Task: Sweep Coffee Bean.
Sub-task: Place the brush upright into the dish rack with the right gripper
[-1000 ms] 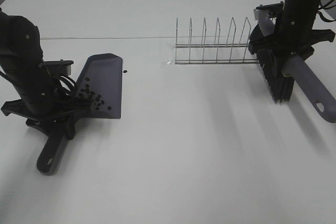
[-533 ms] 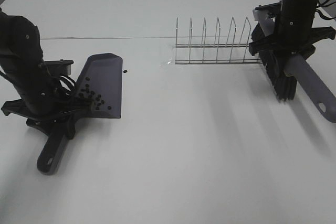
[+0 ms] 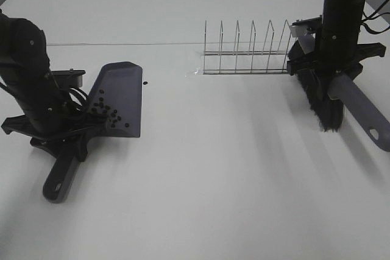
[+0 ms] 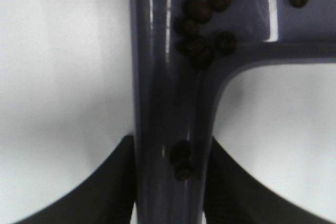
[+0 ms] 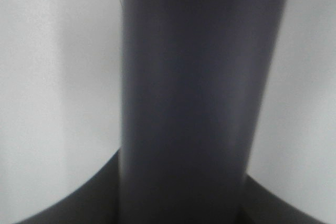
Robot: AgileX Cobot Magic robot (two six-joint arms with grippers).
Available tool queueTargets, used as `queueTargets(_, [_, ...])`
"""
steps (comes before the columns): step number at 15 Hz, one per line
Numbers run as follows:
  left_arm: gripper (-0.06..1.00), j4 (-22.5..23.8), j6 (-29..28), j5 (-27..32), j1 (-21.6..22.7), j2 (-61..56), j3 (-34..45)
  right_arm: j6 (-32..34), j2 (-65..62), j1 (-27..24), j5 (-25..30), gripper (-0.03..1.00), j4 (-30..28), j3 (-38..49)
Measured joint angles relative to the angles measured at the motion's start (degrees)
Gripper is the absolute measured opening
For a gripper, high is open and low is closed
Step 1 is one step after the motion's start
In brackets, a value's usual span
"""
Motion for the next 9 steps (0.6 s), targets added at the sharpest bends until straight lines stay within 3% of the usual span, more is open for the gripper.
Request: queueTargets(9, [0.35,0.00,0.00,0.00,0.00,0.00,0.00,-0.97,6.99,0.00,-0.23,0.34,0.34,-14.50])
